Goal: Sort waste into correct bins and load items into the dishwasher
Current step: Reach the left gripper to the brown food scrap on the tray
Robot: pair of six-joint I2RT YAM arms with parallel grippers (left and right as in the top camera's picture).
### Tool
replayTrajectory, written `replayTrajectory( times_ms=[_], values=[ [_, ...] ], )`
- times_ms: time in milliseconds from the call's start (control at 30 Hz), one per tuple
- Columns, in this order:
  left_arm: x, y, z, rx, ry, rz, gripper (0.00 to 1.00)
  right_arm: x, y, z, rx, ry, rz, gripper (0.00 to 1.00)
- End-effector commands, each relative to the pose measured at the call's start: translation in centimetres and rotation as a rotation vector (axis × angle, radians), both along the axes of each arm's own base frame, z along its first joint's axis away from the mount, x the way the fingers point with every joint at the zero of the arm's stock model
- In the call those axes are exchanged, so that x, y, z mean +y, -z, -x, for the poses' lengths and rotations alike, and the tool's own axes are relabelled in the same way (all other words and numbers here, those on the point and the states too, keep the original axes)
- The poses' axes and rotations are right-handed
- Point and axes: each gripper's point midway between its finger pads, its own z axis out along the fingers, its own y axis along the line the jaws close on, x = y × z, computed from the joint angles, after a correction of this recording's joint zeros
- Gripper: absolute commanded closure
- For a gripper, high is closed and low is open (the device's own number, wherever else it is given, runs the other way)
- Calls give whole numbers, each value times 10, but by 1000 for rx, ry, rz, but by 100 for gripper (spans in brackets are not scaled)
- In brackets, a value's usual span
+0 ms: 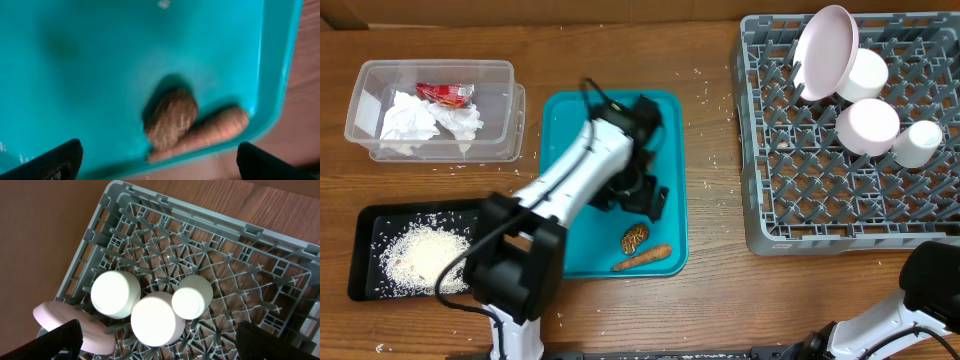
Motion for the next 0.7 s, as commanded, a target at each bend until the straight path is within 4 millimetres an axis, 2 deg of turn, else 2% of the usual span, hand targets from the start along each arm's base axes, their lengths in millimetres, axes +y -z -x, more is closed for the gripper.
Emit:
replayTrajectory(
  times_ms=[0,200,367,467,533,667],
  values=[
    [10,14,-2,-88,95,-128,0,1,-12,5,-26,9,22,0],
    [12,22,13,-49,177,-144,0,1,-12,5,-26,10,22,0],
    [18,41,22,-35,190,-151,0,1,-12,5,-26,10,22,0],
    [17,49,21,-50,196,-140,1,1,-12,5,-26,10,22,0],
    [16,52,20,-60,195,-134,4,1,-12,5,-26,10,22,0],
    [16,57,20,-67,195,-130,20,1,-12,5,-26,9,22,0]
  ],
)
